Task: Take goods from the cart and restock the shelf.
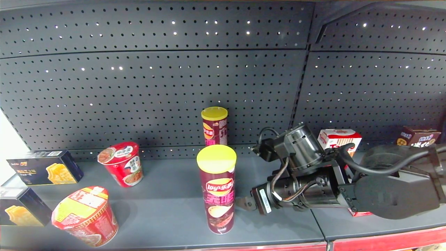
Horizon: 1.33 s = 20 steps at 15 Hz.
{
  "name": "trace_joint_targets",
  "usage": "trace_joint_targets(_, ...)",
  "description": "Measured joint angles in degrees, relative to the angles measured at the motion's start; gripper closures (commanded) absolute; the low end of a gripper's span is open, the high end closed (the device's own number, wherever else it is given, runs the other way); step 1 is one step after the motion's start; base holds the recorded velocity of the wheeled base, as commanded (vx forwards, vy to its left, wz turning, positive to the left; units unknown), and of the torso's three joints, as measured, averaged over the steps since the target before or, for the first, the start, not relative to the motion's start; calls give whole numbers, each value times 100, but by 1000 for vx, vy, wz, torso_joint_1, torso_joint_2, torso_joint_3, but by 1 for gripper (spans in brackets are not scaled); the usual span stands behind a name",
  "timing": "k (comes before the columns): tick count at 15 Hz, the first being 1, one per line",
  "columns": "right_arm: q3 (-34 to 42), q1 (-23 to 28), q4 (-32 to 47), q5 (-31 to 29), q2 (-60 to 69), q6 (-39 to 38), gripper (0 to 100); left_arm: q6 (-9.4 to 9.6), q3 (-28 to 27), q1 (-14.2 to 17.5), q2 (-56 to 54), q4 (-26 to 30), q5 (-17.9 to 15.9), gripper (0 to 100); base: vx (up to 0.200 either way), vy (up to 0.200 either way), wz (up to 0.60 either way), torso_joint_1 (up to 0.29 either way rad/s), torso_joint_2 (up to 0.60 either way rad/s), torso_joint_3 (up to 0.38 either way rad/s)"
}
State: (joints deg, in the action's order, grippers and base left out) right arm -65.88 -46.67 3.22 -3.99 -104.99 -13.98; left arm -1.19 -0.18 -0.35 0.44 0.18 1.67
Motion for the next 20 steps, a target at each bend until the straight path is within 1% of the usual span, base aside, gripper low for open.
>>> trace_joint_targets(8, -27, -83, -5, 2, -59, 2, 0, 0, 0, 0, 0, 0, 0, 0, 0, 0, 0, 0, 0, 0)
trace_joint_targets(20, -85, -71, -7, 5, -94, 72, 0, 0, 0, 0, 0, 0, 0, 0, 0, 0, 0, 0, 0, 0)
